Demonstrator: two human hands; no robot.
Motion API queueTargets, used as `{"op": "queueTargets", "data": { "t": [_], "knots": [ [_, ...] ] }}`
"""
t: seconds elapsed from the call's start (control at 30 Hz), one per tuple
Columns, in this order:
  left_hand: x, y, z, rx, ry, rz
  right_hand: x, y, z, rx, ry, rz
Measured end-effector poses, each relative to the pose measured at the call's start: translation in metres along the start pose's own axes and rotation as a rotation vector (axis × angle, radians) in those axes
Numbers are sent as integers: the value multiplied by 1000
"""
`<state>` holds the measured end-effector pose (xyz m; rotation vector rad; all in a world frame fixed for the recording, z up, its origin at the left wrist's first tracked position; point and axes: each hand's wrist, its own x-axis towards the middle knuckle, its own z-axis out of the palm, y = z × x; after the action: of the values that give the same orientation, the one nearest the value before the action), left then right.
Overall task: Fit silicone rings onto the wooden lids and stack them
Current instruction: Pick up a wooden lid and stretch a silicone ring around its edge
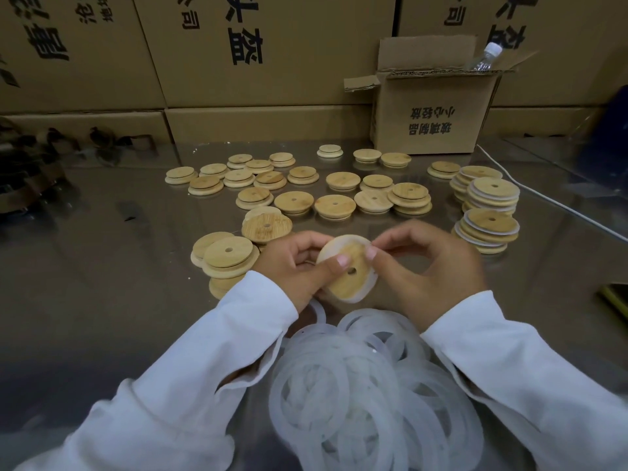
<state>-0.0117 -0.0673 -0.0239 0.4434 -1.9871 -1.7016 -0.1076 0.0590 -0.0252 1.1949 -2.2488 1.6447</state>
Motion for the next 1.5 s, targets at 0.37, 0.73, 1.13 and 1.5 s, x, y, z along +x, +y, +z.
{"op": "queueTargets", "data": {
  "t": [0.37, 0.73, 1.13, 1.5],
  "knots": [
    [3, 3, -9, 66, -32, 195, 5, -6, -4, 151, -56, 166],
    [4, 8, -14, 111, -14, 250, 7, -14, -10, 109, -135, 152],
    [6, 6, -16, -109, -10, 119, 7, -15, -11, 153, -103, 122],
    [1, 0, -5, -95, 27, 75, 6, -7, -4, 291, -44, 225]
  ]
}}
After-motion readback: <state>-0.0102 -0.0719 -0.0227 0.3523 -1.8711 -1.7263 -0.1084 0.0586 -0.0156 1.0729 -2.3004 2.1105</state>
